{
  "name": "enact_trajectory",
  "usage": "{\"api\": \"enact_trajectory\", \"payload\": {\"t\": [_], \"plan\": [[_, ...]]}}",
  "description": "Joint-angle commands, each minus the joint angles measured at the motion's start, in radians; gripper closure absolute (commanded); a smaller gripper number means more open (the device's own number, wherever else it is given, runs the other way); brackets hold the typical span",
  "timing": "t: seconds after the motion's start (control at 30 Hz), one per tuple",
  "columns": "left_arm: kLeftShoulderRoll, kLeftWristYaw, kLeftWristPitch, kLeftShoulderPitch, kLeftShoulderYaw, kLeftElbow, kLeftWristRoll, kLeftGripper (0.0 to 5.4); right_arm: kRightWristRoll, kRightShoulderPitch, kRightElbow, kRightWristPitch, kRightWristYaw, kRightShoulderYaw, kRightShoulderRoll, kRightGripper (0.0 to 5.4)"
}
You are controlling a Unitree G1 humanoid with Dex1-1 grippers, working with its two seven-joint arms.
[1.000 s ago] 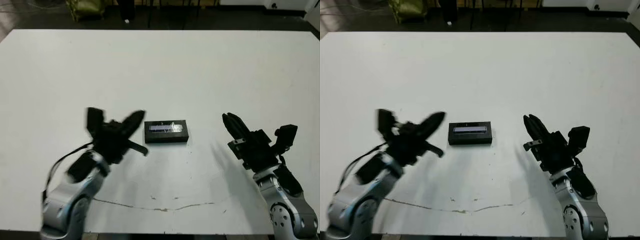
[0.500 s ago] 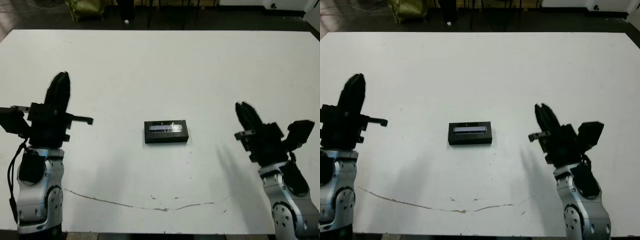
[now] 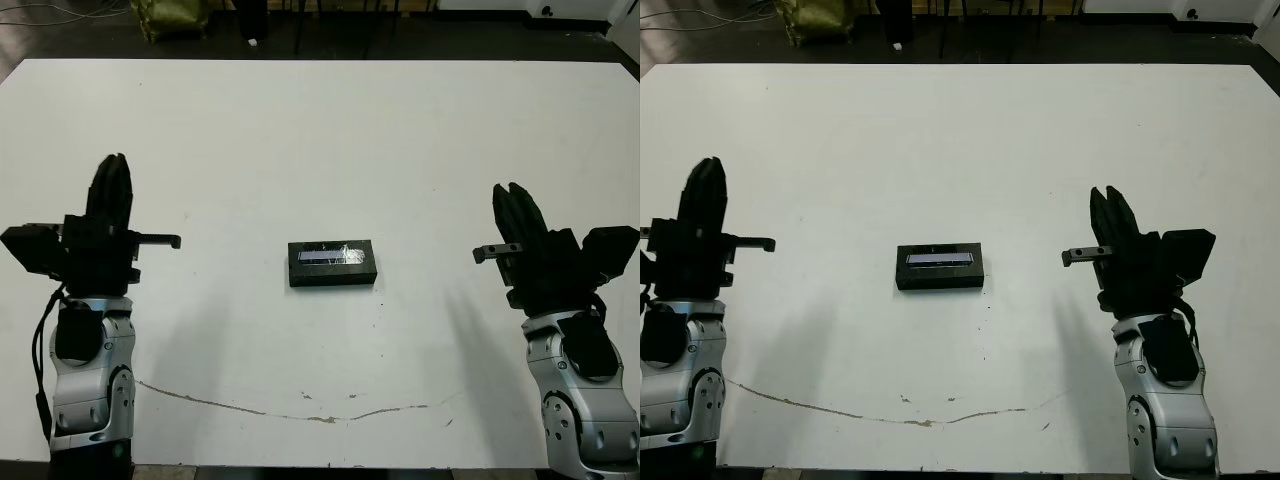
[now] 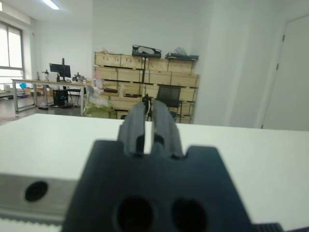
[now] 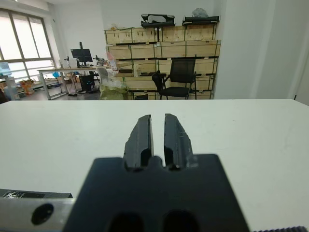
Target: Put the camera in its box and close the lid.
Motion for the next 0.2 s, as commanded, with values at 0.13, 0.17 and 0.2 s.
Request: {"api": "enact_trajectory", "payload": {"t": [0.13,0.17,0.2], "plan": [[0.003,-0.004,-0.007,0.033,-0.011,0.007,-0.006,5.39,0.017,0.006,0.011,0.006,0.003,-0.006,0.007,5.4],[0.003,-0.003,-0.008,0.033,-0.012,0.007,-0.008,5.39,0.015,0.007,0.012,0.001,0.004,-0.005,0.007,5.4],[0.003,-0.001,-0.003,0.035,-0.013,0.004,-0.008,5.39,0.014,0.007,0.016,-0.003,0.006,-0.004,0.008,5.4]]}}
